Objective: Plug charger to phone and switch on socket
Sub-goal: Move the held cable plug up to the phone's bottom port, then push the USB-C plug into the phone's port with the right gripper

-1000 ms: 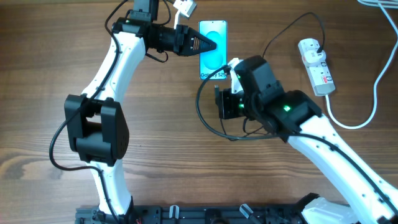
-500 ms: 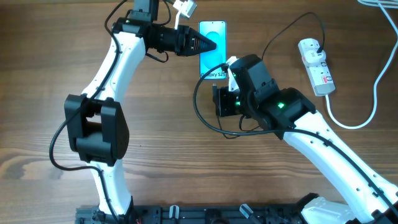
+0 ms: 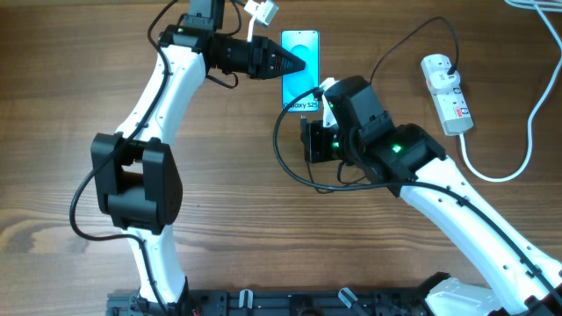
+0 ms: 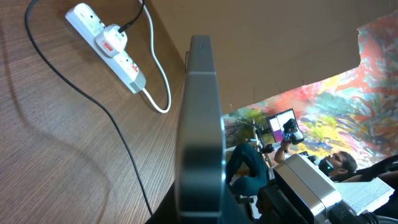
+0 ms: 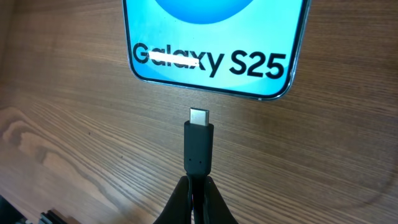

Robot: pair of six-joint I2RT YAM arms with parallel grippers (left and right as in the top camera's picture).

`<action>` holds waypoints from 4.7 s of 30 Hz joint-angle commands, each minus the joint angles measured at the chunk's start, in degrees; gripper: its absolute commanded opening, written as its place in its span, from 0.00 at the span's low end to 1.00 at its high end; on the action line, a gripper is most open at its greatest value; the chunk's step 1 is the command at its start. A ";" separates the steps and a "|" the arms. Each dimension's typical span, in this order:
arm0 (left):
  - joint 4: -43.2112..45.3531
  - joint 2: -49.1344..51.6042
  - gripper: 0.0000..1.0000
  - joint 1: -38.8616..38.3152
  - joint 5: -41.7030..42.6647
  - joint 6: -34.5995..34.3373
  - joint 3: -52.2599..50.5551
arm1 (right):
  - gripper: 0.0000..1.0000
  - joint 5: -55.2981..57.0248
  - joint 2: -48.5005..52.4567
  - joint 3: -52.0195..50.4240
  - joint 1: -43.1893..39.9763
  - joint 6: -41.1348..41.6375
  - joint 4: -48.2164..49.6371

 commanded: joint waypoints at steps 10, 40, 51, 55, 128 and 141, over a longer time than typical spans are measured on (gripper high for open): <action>-0.02 -2.03 0.04 -0.48 3.69 -0.55 0.00 | 0.04 1.60 0.09 0.50 0.35 0.48 0.22; 0.20 -2.03 0.04 -0.90 3.67 -2.23 0.00 | 0.04 1.81 0.11 0.50 0.70 0.52 0.26; 0.42 -2.03 0.04 -1.16 3.69 -2.25 0.00 | 0.04 1.84 0.11 0.50 0.74 0.42 0.02; 0.44 -2.03 0.04 -1.16 3.67 -2.86 0.00 | 0.04 1.86 0.11 0.50 0.74 0.37 0.04; -3.96 -2.03 0.04 -2.47 1.53 0.39 0.00 | 0.04 9.97 0.09 0.52 0.72 -2.45 5.73; -5.73 -2.03 0.04 -4.26 1.53 1.40 0.00 | 0.04 11.28 0.09 0.52 0.72 -2.58 8.13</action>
